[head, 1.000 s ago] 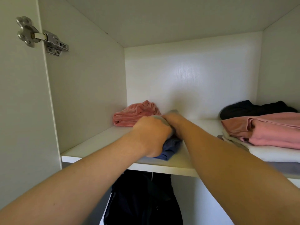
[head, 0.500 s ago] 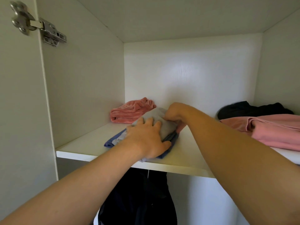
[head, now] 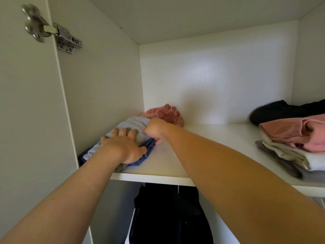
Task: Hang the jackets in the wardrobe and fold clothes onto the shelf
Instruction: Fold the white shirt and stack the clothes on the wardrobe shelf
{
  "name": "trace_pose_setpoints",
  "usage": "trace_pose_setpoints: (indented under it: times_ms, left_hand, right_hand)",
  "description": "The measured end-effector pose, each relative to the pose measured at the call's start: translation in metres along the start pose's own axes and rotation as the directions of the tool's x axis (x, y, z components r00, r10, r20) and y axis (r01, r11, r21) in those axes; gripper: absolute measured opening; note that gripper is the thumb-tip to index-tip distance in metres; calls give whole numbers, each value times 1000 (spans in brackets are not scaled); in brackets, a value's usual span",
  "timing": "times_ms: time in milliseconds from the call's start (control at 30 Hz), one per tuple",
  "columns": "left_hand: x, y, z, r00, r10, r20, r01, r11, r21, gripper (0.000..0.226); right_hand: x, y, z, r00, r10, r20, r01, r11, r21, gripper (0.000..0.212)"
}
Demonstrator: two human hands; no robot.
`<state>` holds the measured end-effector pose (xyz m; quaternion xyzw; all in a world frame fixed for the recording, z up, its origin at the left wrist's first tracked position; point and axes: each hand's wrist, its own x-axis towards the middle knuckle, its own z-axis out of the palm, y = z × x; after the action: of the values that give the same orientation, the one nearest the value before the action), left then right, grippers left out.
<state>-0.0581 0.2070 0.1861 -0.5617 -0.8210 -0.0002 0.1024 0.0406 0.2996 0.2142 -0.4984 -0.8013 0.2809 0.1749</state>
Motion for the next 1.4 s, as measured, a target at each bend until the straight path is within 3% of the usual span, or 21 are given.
trace_pose_setpoints:
  times_ms: [200,300,400,433,533,700,867,1033,1200,1300,1400]
  left_hand:
    - [6,-2,-5,998,-45,44,45,999,10,97]
    - [2,11,-21,992,-107,73,98,989,114,105]
    - [-10,47,-42,999,24,-23,-20,986,166,82]
    - [-12,64,-47,994,97,-55,-87,984,154,73]
    - [-23,127,-54,966,255,-39,-249,961,117,76]
    - [-25,206,-62,859,510,-35,-512,858,-42,60]
    - [-2,247,-67,836,548,-27,-549,834,-65,48]
    - [39,247,-59,881,473,22,-473,881,26,43]
    - [66,243,-48,887,461,31,-458,887,-63,51]
    - [69,255,-56,836,541,-91,-548,816,-186,56]
    - [67,281,-69,730,642,-234,-682,664,-307,52]
  right_hand:
    - [-16,2,-2,988,-151,-29,146,980,-139,42]
    - [-41,14,-26,952,-283,-115,234,917,-324,37]
    - [-62,25,-57,928,-306,-210,187,875,-447,25]
    - [-70,31,-71,933,-272,-236,136,873,-469,19]
    - [-101,49,-122,924,-210,-321,22,865,-501,26]
    - [-156,85,-187,898,-95,-429,-195,788,-584,26]
    - [-191,138,-221,865,66,-497,-395,702,-593,22]
    - [-209,174,-231,853,131,-505,-454,662,-596,30]
    - [-201,188,-252,840,172,-514,-501,611,-613,26]
    - [-187,192,-272,844,222,-488,-517,580,-630,27]
    - [-177,195,-290,845,281,-455,-530,559,-638,21]
